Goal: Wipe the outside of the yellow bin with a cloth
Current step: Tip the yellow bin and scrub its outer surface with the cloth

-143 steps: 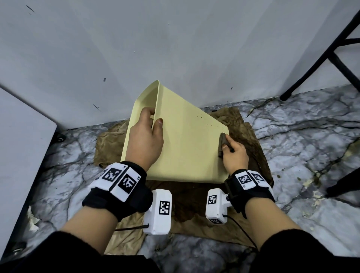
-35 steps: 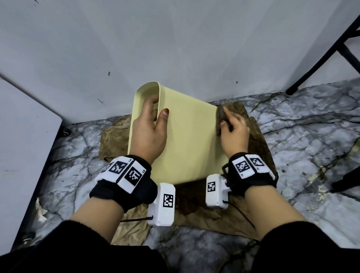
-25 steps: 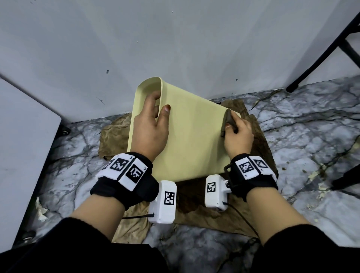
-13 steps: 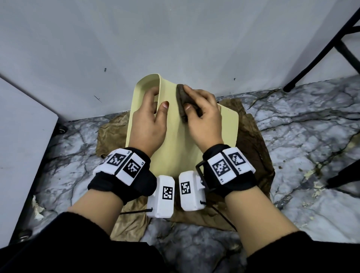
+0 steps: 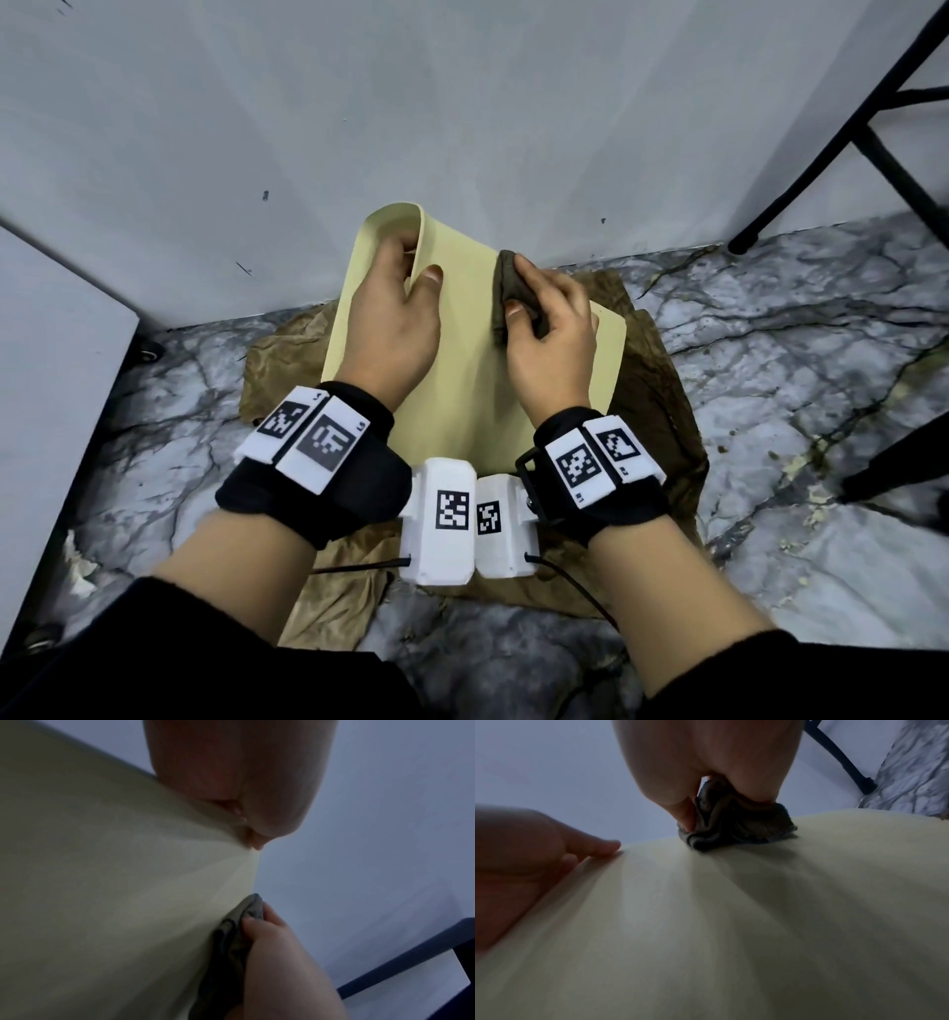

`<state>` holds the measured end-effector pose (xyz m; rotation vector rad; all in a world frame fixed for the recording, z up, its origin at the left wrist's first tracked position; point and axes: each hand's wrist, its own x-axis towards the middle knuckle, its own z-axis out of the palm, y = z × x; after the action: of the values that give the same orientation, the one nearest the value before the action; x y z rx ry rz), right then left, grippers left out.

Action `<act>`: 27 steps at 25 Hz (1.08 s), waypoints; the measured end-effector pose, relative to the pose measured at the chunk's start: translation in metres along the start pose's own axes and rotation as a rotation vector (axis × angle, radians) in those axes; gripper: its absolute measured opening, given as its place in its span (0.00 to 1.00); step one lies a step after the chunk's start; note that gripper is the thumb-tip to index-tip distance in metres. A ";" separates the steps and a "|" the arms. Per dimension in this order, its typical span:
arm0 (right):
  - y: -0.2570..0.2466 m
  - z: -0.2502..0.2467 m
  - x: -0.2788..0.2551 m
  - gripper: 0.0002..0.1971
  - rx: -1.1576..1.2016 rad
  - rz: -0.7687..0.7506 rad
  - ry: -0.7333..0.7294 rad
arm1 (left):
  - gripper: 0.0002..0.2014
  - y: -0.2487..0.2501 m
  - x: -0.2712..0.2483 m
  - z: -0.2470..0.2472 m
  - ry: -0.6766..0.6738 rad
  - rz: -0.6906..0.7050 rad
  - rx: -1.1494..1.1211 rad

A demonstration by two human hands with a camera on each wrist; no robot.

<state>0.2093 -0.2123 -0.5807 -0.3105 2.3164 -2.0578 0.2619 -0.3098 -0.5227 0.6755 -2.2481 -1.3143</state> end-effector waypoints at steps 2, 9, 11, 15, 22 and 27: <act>-0.005 0.004 -0.005 0.20 -0.006 -0.010 -0.027 | 0.10 -0.001 -0.002 0.002 0.100 -0.002 -0.052; -0.033 0.015 -0.007 0.20 -0.020 -0.217 -0.047 | 0.11 0.003 -0.007 -0.001 0.142 0.039 -0.087; -0.027 0.011 -0.003 0.20 -0.066 -0.246 -0.058 | 0.10 0.000 -0.010 0.000 0.136 0.039 -0.087; 0.006 -0.010 0.009 0.19 -0.148 -0.118 -0.037 | 0.15 -0.008 -0.010 -0.004 0.150 -0.001 -0.109; 0.072 -0.059 0.039 0.21 -0.250 0.198 -0.014 | 0.16 -0.010 -0.009 -0.012 0.153 -0.051 -0.147; 0.080 -0.067 0.037 0.21 -0.266 0.256 0.061 | 0.14 -0.010 -0.010 -0.010 0.143 -0.029 -0.131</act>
<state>0.1525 -0.1447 -0.6465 0.0451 2.5131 -1.6697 0.2775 -0.3151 -0.5287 0.7328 -2.0272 -1.3686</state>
